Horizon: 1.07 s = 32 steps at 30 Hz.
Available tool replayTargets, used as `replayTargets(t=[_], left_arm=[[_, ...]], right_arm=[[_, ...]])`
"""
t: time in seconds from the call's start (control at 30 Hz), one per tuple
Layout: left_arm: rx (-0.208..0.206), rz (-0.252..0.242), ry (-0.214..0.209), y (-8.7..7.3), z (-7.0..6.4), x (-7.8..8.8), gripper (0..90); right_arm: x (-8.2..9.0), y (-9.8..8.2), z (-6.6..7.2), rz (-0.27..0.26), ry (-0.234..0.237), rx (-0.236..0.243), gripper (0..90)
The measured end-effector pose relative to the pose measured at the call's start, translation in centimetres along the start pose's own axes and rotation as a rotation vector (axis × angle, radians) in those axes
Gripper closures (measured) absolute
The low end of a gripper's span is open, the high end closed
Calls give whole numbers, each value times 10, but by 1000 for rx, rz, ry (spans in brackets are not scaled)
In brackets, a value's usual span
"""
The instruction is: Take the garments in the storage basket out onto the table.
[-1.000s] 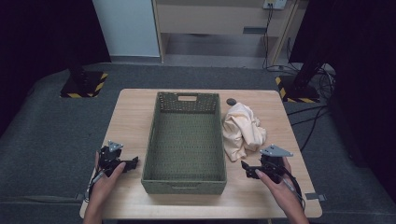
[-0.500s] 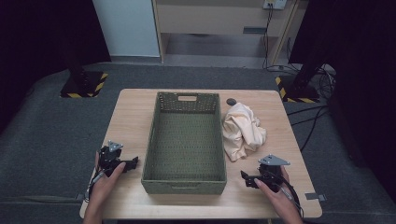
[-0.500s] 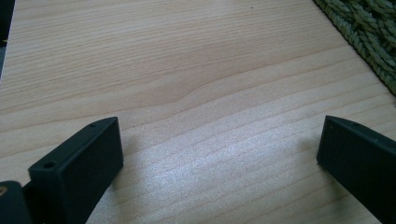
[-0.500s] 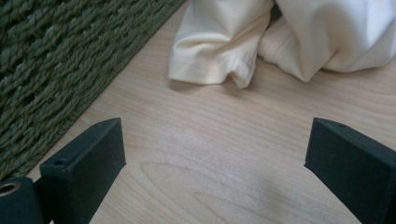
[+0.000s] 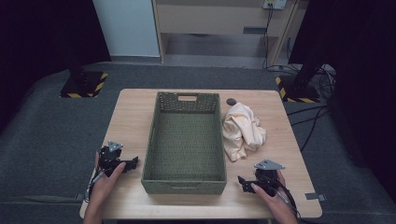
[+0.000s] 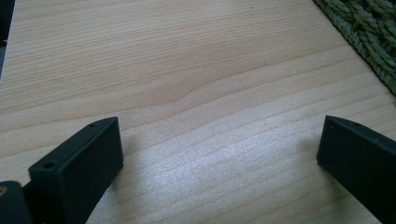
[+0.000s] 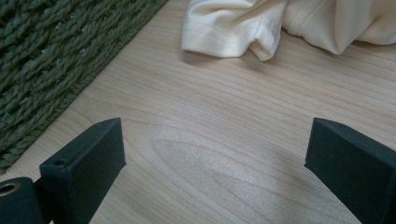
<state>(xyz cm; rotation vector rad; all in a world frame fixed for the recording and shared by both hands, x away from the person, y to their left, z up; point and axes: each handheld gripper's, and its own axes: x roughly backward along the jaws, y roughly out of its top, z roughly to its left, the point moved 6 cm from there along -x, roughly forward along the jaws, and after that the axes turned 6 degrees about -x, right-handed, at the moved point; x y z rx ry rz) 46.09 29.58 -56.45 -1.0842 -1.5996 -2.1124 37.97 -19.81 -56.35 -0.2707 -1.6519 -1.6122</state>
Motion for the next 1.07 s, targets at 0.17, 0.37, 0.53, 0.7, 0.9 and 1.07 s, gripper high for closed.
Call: replayTargets(t=[0.17,0.37,0.53,0.7,0.9,1.07], left_arm=[[0,0,0,0,0,0,0],[0,0,0,0,0,0,0],[0,0,0,0,0,0,0],[0,0,0,0,0,0,0],[0,0,0,0,0,0,0],[0,0,0,0,0,0,0]], right_arm=[[-2,-3,0,4,-7,12,46],[-6,-3,1,8,-8,14,44],[-10,-5,1,16,-11,9,42],[-14,-4,1,24,-18,15,19],[-20,1,-1,34,-43,13,4],[-20,1,-1,33,-43,13,4]])
